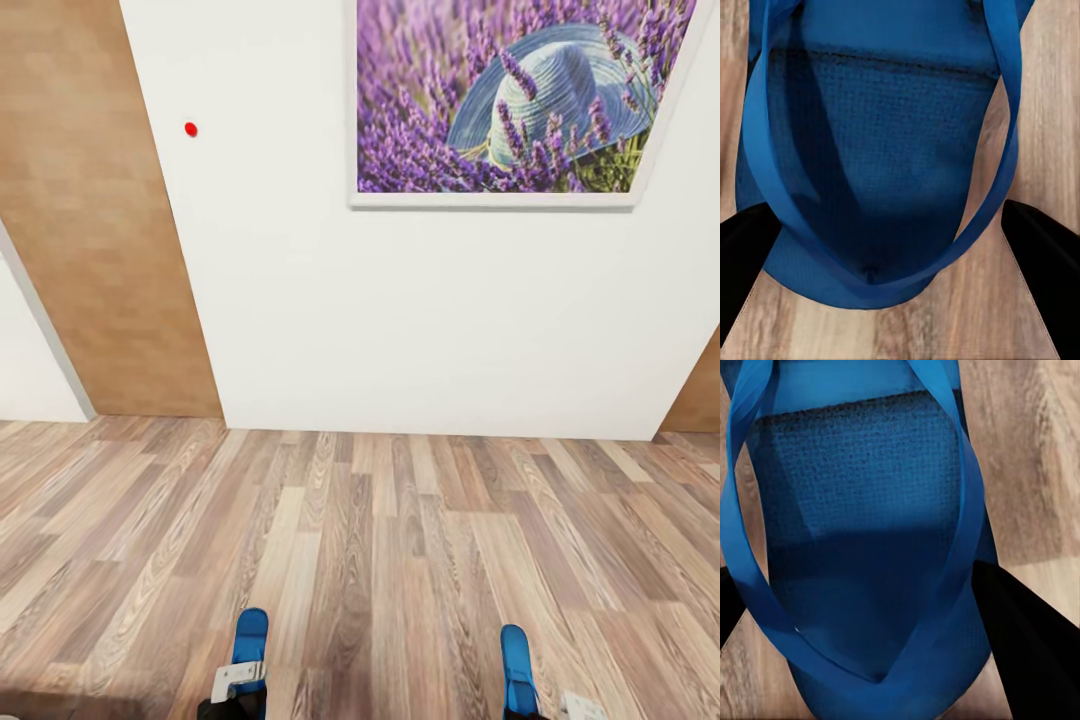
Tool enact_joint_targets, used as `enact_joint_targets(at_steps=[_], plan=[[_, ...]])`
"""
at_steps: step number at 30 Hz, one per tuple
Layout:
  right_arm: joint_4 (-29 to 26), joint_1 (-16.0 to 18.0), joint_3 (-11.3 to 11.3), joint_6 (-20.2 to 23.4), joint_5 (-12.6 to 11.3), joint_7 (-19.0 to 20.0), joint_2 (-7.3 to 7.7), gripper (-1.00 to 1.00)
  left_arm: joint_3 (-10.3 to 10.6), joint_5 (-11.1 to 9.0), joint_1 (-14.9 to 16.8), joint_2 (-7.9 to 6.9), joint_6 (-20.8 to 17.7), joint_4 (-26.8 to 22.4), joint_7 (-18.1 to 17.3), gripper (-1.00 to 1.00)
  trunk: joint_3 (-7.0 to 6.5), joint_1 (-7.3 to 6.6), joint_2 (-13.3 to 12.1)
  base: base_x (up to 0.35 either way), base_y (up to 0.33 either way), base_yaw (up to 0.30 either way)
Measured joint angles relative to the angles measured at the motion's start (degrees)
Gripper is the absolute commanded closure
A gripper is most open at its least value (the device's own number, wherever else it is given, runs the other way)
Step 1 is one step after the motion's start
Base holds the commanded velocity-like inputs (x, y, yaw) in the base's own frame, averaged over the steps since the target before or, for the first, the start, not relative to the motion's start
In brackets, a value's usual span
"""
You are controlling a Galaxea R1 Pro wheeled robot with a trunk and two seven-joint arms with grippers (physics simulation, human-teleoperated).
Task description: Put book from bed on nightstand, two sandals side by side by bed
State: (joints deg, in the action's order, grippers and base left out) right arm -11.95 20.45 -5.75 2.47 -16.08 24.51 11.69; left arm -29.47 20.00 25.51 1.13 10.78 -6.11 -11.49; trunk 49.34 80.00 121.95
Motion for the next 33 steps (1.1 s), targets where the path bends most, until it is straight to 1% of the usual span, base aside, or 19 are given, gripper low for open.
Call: enact_joint_targets(at_steps=[10, 18, 30, 33], plan=[[-0.01, 0.00, 0.00, 0.00, 0.01, 0.00, 0.01, 1.00, 0.00, 0.00, -0.01, 0.00, 0.00, -0.01, 0.00, 1.00, 0.00, 0.00, 0.00, 0.313, 0.000, 0.005], [0.02, 0.01, 0.00, 0.01, 0.02, -0.01, 0.00, 1.00, 0.01, 0.00, -0.03, 0.00, 0.00, -0.02, -0.01, 1.00, 0.10, 0.00, 0.00, 0.313, 0.000, 0.161], [-0.01, 0.00, 0.01, 0.00, 0.01, 0.00, -0.01, 1.00, 0.00, 0.00, 0.00, 0.00, 0.00, 0.00, 0.00, 1.00, 0.14, 0.00, 0.00, 0.313, 0.000, 0.022], [0.00, 0.01, 0.00, 0.01, 0.02, 0.00, -0.01, 1.00, 0.00, -0.01, -0.03, 0.00, 0.00, -0.02, -0.01, 1.00, 0.14, 0.00, 0.00, 0.313, 0.000, 0.178]])
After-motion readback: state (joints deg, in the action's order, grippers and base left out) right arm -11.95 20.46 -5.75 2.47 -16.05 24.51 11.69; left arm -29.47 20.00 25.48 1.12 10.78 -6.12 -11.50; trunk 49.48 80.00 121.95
